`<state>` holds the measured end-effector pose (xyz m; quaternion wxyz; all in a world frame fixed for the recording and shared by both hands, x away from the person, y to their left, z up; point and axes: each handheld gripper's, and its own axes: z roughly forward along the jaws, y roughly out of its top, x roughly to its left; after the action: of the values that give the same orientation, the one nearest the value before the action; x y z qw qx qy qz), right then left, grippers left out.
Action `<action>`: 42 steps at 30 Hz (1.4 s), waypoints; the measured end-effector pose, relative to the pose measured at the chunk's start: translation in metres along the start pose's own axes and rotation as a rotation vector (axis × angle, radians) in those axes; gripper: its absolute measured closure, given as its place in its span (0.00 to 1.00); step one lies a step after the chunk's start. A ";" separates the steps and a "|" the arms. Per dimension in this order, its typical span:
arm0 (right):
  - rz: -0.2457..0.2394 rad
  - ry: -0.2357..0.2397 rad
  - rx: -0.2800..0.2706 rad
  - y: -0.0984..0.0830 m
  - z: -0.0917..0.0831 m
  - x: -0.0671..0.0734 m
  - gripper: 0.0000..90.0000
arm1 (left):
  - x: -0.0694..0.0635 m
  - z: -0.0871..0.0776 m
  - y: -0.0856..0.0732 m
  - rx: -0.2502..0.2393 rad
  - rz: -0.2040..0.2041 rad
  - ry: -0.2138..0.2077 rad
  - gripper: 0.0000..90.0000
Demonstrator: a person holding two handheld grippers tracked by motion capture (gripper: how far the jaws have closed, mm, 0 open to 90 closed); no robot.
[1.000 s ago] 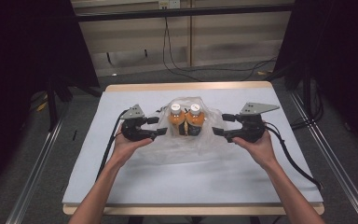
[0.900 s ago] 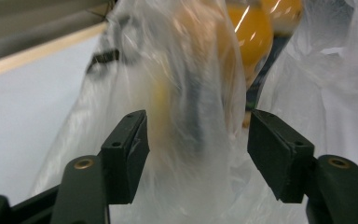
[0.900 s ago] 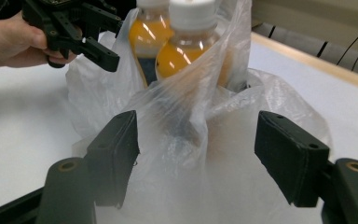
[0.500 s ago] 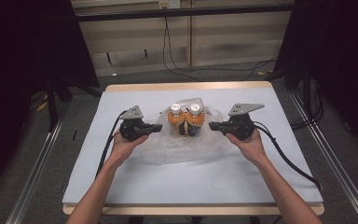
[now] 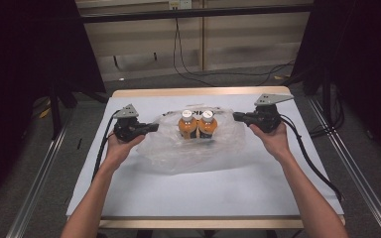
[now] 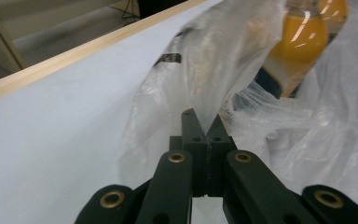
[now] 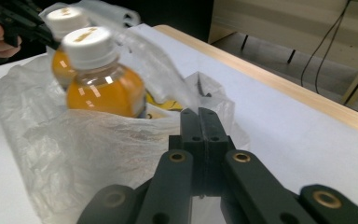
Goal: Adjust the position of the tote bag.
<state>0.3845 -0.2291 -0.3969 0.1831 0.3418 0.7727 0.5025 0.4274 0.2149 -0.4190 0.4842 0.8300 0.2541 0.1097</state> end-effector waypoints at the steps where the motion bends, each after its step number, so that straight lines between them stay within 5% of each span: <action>1: 0.006 -0.003 -0.004 0.000 0.000 -0.003 1.00 | 0.002 -0.001 0.000 0.003 -0.003 0.006 1.00; 14: 0.001 -0.041 0.060 -0.009 0.024 -0.014 1.00 | 0.015 0.014 -0.004 0.093 -0.006 0.062 1.00; 23: -0.002 -0.062 0.130 -0.027 0.037 -0.019 1.00 | 0.021 0.033 -0.021 0.122 -0.059 0.039 1.00; 42: -0.013 -0.063 0.275 -0.066 0.040 -0.020 1.00 | 0.007 0.056 -0.033 0.193 -0.038 0.001 1.00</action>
<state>0.4014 -0.2347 -0.4746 0.1619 0.3740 0.8304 0.3799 0.4470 0.1903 -0.4766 0.4036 0.8679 0.2795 0.0761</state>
